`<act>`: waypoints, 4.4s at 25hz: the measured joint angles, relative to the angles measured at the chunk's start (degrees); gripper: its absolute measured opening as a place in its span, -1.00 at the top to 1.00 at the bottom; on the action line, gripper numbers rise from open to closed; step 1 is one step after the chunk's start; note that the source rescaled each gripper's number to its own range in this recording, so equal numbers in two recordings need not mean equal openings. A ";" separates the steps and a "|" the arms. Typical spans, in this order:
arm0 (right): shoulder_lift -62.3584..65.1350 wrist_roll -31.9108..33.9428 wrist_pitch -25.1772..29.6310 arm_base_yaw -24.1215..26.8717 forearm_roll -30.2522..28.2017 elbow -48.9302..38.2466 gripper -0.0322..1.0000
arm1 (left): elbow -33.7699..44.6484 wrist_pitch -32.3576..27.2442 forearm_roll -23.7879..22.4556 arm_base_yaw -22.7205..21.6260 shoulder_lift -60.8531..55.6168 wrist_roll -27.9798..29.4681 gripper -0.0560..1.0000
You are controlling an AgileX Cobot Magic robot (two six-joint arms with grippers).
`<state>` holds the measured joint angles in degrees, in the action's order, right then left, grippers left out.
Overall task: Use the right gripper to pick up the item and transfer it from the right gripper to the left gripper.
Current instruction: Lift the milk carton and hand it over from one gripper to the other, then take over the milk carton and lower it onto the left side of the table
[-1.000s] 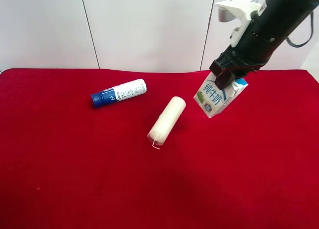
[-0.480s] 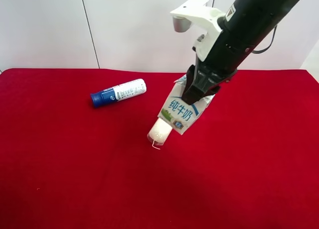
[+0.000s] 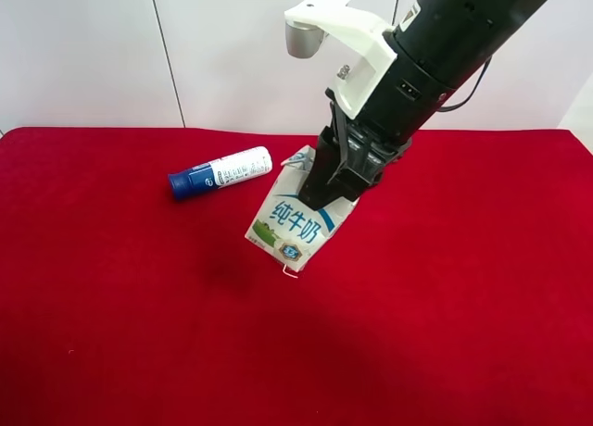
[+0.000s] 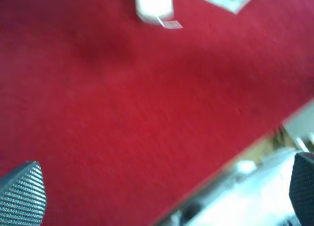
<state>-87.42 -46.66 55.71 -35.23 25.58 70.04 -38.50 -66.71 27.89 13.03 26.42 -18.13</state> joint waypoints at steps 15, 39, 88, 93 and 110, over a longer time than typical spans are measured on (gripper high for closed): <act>0.06 -11.59 7.86 0.00 10.38 0.00 0.94 | -4.64 3.79 0.36 18.66 25.93 -10.52 -1.00; 0.06 -23.52 9.91 0.00 25.38 0.00 0.94 | -15.21 6.74 2.61 22.56 38.79 -19.01 -1.00; 0.13 -35.30 8.91 0.00 36.29 0.00 -0.96 | -15.21 12.03 4.44 22.56 39.24 -19.37 0.88; 0.13 -35.36 8.86 -0.07 36.29 0.00 -1.00 | -15.21 12.25 4.50 22.56 39.24 -19.37 0.88; 12.64 -9.37 13.18 -0.14 9.19 3.41 -1.00 | -15.21 12.36 4.55 22.68 39.24 -19.40 0.88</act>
<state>-74.78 -56.03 68.90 -35.37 34.77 73.45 -53.71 -54.35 32.44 35.70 65.66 -37.53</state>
